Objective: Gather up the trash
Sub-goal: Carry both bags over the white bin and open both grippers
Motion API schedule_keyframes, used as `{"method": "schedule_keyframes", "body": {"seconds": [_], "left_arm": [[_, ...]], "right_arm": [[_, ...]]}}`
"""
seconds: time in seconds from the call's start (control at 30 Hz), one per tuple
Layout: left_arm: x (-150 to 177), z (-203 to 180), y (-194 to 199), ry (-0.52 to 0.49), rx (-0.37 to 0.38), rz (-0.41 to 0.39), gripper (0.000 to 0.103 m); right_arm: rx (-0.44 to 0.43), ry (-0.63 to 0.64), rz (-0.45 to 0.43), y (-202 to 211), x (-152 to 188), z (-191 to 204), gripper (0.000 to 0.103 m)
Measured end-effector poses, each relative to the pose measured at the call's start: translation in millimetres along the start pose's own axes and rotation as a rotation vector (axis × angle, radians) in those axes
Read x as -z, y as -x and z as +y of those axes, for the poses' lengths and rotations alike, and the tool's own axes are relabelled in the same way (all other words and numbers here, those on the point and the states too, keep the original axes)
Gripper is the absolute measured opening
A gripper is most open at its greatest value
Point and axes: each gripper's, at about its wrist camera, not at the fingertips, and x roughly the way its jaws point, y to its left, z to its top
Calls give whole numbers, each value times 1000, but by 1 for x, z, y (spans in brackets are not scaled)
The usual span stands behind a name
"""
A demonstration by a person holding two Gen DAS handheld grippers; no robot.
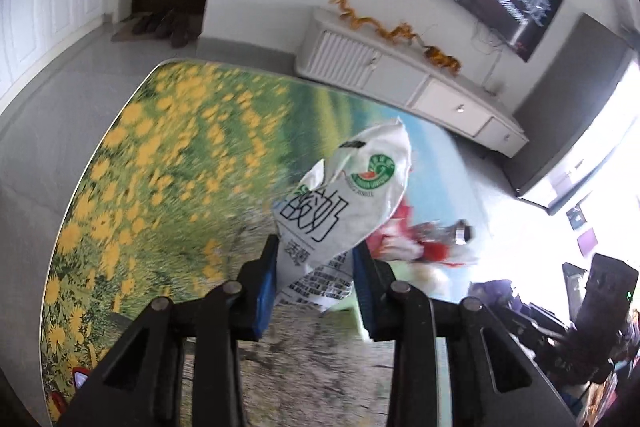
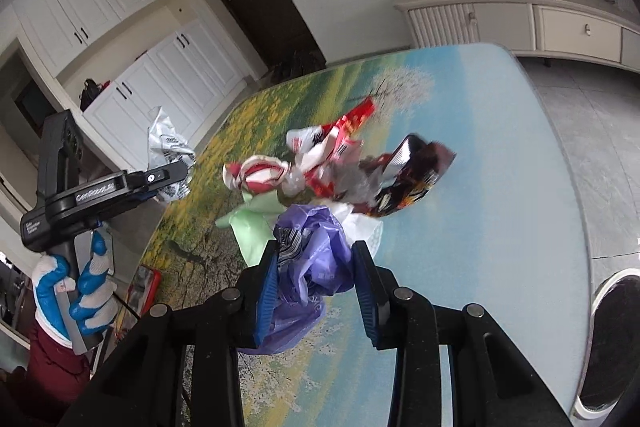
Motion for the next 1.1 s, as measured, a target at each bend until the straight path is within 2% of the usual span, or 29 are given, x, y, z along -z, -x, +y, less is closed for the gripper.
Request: {"method": "schedule_keyframes", "body": {"seconds": [0.23,0.37,0.57,0.83,1.0,1.1], "left_arm": [[-11,-74,15,-133,98,-27,32],[-10,-141,12,-246,191,-18,32],[7,-253,-17,-420,322,61,32],[64,-383,-85,-596,405,242,33],[103,-435,-130,-626,436,355,35],[125,-456,-154,-625,456,419,35]], "right_arm": [[67,-56,-148,61,-7,-28,33],[146,-110,-241,107,-9,-59,33],[309,-239,-336,168,3,-125,33],[537,-441,-315,202,45,-223,34],[611,-577,-272,200,74,-283,39],[644,-620,-242,200,88,-305,43]]}}
